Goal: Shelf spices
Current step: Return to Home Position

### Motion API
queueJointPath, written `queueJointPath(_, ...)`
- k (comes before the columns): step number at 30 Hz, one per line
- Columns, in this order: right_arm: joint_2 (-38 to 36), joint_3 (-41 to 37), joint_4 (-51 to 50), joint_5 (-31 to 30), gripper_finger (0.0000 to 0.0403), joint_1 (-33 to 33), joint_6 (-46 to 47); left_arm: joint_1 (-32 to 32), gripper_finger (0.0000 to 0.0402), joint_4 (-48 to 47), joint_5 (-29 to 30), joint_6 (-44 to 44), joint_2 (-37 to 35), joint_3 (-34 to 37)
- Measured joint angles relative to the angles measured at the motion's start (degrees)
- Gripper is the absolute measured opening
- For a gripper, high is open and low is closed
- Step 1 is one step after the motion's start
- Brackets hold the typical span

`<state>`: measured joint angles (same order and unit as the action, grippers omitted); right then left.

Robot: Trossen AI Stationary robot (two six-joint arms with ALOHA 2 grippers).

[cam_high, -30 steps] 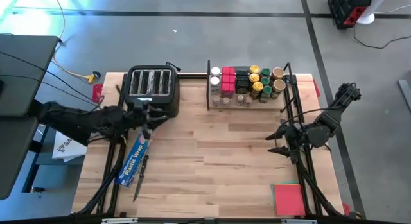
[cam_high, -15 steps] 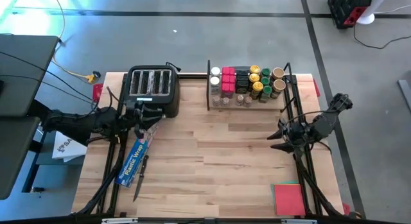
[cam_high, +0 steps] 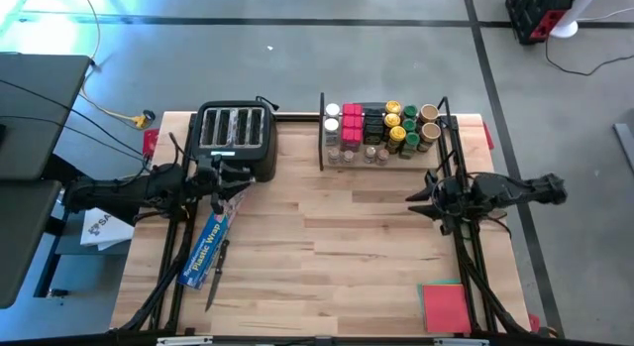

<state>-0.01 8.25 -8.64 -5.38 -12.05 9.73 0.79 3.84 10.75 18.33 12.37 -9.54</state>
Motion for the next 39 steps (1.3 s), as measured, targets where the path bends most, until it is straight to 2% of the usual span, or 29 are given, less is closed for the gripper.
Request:
queueJointPath(3, 0.02, -0.36, 0.73, 3.76, 0.0112, 4.72, 1.34, 1.84, 0.0160, -0.16, -0.29, -1.00, -0.38, 0.00)
queueJointPath(9, 0.15, -7.69, 13.49, 10.22, 0.0112, 7.31, 1.56, 2.02, 0.0160, 0.71, -1.50, -2.42, -0.53, 1.32)
queueJointPath(18, 0.22, -7.69, 16.38, 9.84, 0.0112, 7.31, -0.94, 1.82, 0.0160, 6.32, -1.74, -2.04, -3.72, 8.91)
queueJointPath(24, 0.22, -7.69, 17.10, 8.93, 0.0112, 7.31, -0.74, -1.17, 0.0160, 6.61, -2.75, -6.18, -4.67, 8.87)
queueJointPath(29, 0.20, -7.69, 17.62, 5.17, 0.0112, 7.31, -0.96, -3.54, 0.0160, 6.38, 1.45, -9.60, -4.75, 8.87)
queueJointPath(35, 0.28, -7.72, 16.40, 7.26, 0.0112, 7.31, -0.79, -6.37, 0.0160, 6.41, 4.14, -13.36, -4.73, 8.87)
queueJointPath(39, 0.28, -7.72, 12.02, 2.49, 0.0101, 7.31, -0.99, -7.31, 0.0142, 6.37, 3.30, -13.91, -4.73, 8.87)
